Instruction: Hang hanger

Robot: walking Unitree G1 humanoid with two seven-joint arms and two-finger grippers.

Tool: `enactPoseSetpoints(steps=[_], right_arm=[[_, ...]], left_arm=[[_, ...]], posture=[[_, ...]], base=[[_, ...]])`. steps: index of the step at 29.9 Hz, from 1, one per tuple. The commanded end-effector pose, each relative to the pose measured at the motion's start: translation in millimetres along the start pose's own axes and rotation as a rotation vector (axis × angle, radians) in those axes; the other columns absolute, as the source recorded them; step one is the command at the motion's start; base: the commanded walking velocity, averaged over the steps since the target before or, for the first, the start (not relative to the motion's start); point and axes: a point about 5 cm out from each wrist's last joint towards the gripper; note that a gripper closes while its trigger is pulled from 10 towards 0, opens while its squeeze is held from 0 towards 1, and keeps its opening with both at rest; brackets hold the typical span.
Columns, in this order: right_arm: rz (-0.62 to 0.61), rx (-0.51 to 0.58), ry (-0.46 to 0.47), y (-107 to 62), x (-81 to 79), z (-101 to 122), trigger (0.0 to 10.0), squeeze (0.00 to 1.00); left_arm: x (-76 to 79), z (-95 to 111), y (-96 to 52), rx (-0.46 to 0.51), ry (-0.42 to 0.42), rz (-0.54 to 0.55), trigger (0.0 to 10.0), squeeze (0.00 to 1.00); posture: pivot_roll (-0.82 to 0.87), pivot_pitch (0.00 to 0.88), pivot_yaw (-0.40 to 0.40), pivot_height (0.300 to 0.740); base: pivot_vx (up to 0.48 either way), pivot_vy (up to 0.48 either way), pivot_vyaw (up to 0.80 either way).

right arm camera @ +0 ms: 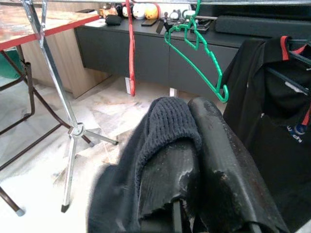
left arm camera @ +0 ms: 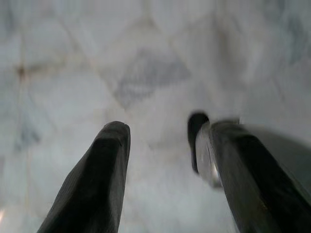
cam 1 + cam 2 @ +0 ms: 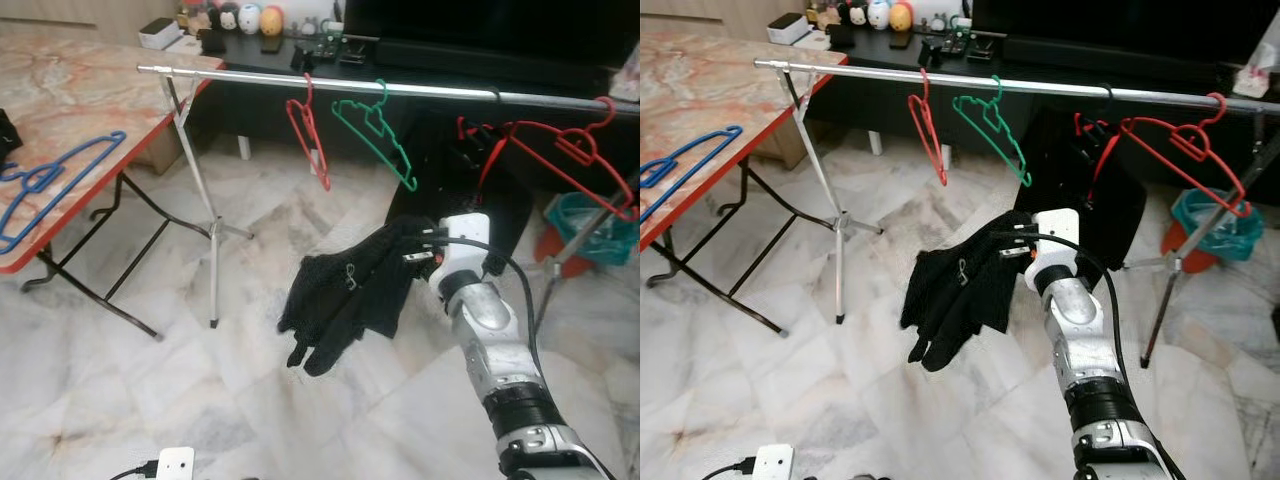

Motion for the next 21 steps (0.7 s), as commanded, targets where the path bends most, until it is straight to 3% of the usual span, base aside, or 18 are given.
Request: enactPoseSetpoints(steps=[1,3,15,21], right_arm=[[-0.017,0.013,0.008,0.9,1.7,2.4,10.0,0.00],[-0.023,-0.013,0.013,1.3,2.4,-0.1,10.0,0.00],[-0.027,-0.008,0.017,2.2,2.7,0.3,10.0,0.00],[-0.024,-0.004,0.016,2.9,2.7,1.3,10.0,0.00]], left_arm=[[-5.3,3.2,0.5,0.021,0.026,0.015,10.0,0.00],[-4.8,7.2,1.4,0.039,0.020,0.018,10.0,0.00],[-5.3,5.0,-0.2,0.047,0.005,0.027,10.0,0.00],[-6.2,2.7,-1.5,0.048,0.009,0.037,10.0,0.00]], posture=[[-0.02,0.049,-0.025,0.740],[-0.02,0.048,-0.026,0.740],[-0.01,0.057,-0.029,0.740],[-0.01,0.061,-0.032,0.740]], base=[[0.000,-0.405,0.00],[0.000,-0.431,0.00],[0.000,0.000,-0.78],[0.000,-0.060,0.00]])
Point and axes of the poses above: a point about 5 cm out from each wrist's last joint towards the gripper, its own y axis pointing out of the wrist towards the gripper, its own z axis along the axis of the wrist's last joint, x = y × z, and after that the axes turned 1 degree about -y, right-handed
